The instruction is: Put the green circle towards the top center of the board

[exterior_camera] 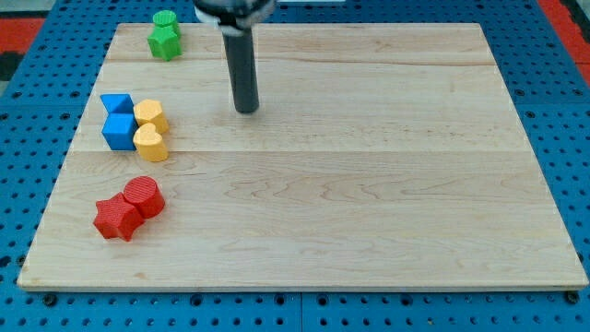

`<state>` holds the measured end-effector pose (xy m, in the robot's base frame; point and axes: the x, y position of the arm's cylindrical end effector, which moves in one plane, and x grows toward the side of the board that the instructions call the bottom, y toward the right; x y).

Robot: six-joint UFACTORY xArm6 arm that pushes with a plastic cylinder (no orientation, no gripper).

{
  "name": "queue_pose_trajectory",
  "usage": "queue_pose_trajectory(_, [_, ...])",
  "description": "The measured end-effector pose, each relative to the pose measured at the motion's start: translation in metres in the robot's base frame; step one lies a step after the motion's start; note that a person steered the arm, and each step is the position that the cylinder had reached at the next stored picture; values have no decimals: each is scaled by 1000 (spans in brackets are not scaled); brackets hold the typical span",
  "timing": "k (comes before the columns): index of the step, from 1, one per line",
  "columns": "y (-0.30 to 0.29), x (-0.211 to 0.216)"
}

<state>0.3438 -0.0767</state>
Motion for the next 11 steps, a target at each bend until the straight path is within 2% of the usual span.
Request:
queue_pose_trajectory(1, [-60,-24])
queue_pose_trajectory(3, [-119,-36])
queue_pose_trajectory(4, [-200,-74])
queue_pose_trajectory(5, [-209,-111])
queue_pose_trajectory(6, [-183,-152])
queue_pose_trajectory(7, [-161,-153])
queue_pose_trajectory(9, [51,-147])
queue_pose_trajectory(10, [114,-117])
queue_pose_trajectory(11, [181,-128])
